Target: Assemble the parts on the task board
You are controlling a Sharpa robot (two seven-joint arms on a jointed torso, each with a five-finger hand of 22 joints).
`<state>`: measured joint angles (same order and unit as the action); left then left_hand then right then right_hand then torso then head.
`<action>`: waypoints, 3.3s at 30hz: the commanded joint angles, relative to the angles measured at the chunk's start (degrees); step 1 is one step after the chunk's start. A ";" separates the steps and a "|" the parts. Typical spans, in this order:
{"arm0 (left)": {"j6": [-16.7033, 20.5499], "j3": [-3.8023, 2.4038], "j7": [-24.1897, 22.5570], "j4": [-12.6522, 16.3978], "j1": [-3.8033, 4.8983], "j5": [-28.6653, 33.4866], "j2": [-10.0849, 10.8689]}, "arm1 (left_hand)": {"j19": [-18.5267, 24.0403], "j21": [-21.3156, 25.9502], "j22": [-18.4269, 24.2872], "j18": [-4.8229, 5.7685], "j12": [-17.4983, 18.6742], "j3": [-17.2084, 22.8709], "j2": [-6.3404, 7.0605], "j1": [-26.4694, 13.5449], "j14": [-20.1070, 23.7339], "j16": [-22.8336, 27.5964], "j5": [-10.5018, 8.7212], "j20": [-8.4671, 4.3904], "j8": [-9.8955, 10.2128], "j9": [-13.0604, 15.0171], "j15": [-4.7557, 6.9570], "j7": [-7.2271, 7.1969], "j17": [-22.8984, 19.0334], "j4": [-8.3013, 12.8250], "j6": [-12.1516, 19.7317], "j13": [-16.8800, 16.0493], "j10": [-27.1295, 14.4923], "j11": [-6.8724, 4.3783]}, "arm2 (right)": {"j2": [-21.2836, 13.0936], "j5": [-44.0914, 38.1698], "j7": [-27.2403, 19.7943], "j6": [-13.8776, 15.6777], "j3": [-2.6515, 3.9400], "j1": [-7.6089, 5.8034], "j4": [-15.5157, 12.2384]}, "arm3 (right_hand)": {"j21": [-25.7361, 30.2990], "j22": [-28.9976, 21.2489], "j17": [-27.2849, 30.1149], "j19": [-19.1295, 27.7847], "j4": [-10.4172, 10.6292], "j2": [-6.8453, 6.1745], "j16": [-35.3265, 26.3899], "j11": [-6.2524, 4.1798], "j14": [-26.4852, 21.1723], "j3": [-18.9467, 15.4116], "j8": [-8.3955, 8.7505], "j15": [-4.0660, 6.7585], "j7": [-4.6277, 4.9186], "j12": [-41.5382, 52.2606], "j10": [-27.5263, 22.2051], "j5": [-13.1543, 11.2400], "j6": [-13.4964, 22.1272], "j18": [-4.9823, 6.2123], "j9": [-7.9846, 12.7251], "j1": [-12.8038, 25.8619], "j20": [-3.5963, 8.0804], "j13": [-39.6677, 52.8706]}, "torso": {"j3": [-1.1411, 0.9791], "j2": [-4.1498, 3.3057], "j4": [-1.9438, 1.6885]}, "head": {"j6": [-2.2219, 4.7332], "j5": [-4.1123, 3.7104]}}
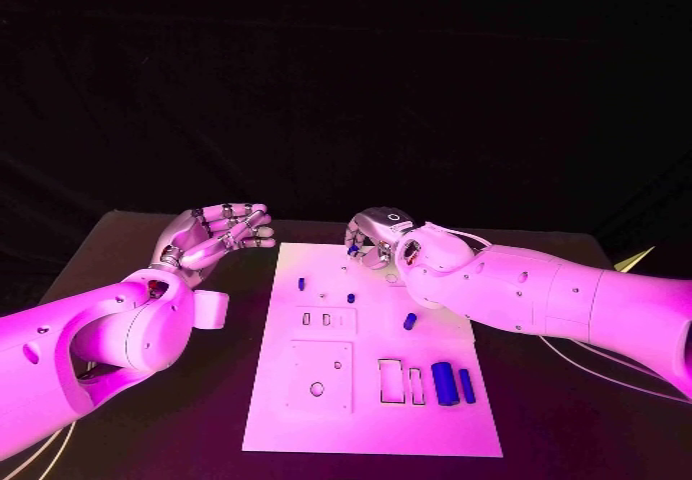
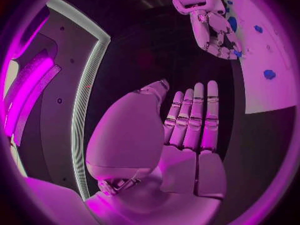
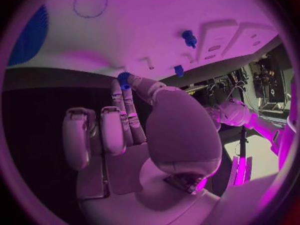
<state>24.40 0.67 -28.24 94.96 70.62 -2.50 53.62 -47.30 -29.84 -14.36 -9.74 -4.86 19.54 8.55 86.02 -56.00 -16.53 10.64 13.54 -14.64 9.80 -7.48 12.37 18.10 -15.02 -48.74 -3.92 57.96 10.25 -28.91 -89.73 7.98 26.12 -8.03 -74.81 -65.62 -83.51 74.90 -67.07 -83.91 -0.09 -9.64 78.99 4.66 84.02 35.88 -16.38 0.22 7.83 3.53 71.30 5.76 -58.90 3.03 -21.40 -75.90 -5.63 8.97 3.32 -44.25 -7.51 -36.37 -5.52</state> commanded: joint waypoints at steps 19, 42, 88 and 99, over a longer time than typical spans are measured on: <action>-0.98 -0.05 -0.11 -0.08 0.30 0.15 -0.28 | 0.21 -0.30 -0.05 -0.52 0.35 0.22 0.20 -0.27 -0.04 0.08 -0.40 -0.08 0.21 0.08 -0.30 1.58 0.05 0.04 0.46 0.00 0.12 0.42 | 1.24 -0.08 -0.37 -2.01 -0.01 0.42 1.01 | 1.27 2.66 0.81 0.58 -0.11 -0.40 0.13 0.15 1.73 0.19 1.06 -0.35 1.01 -0.14 -1.70 -0.58 2.10 -0.35 -0.30 0.90 -0.28 0.10 | 0.10 -0.05 0.00 | -0.09 0.65; -1.01 -0.04 0.05 -0.54 0.46 0.15 0.20 | 0.21 -0.30 -0.05 -0.52 0.35 0.22 0.20 -0.27 -0.04 0.08 -0.40 -0.08 0.21 0.08 -0.30 1.58 0.05 0.04 0.46 0.00 0.12 0.42 | -7.84 3.18 -0.58 1.64 0.27 -0.15 -7.29 | 10.19 -9.16 8.93 6.41 0.45 -2.99 -4.20 1.94 -0.33 -2.62 5.68 -1.82 2.25 0.78 -10.77 -2.15 7.52 2.16 0.02 2.61 -1.86 -3.03 | -0.08 0.00 0.38 | 0.13 0.83; -1.62 -0.01 0.16 -1.48 0.49 0.55 -0.21 | 0.53 -0.73 -0.31 -0.51 0.56 0.63 0.13 -0.48 -0.06 0.16 -0.45 -0.07 0.24 0.14 -0.31 1.62 0.51 0.05 0.42 -0.04 0.25 0.44 | -16.66 12.00 2.19 -10.15 0.78 -0.74 -9.00 | -2.65 10.13 -14.62 -3.16 9.49 -1.85 8.24 -0.66 4.38 -22.40 6.89 -0.01 1.06 75.29 10.65 3.79 7.83 -1.77 -2.91 -1.37 -0.21 70.31 | -0.44 0.14 1.19 | 0.48 -0.83; -1.72 -0.01 0.22 -1.62 0.49 0.55 -0.37 | 0.53 -0.73 -0.31 -0.51 0.56 0.63 0.13 -0.48 -0.06 0.16 -0.45 -0.07 0.24 0.14 -0.31 1.62 0.51 0.05 0.42 -0.04 0.25 0.44 | -15.72 12.85 1.96 -10.09 0.78 -0.52 -7.97 | -3.32 11.02 -15.35 -3.62 9.73 -1.03 8.57 -0.78 4.50 -20.64 6.52 0.06 0.93 77.15 11.85 4.36 6.75 -1.97 -3.07 -2.24 -0.19 72.19 | -0.47 0.12 1.26 | 0.36 -0.88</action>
<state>23.77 0.70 -27.76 93.28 71.04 -2.11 53.41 -47.30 -30.37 -14.59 -9.73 -4.60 19.94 8.55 86.02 -56.00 -16.53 10.42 13.54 -14.64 9.88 -7.48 12.38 18.56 -14.94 -48.73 -3.92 58.17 10.45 -44.75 -77.27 10.01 16.96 -7.27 -75.42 -73.66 -86.65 74.93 -74.96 -84.02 9.64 -10.78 87.22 3.88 84.03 15.00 -9.51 0.61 8.68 80.63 82.83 9.77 -51.75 2.14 -24.41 -77.48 -5.33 74.94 2.85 -44.10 -6.28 -35.99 -6.31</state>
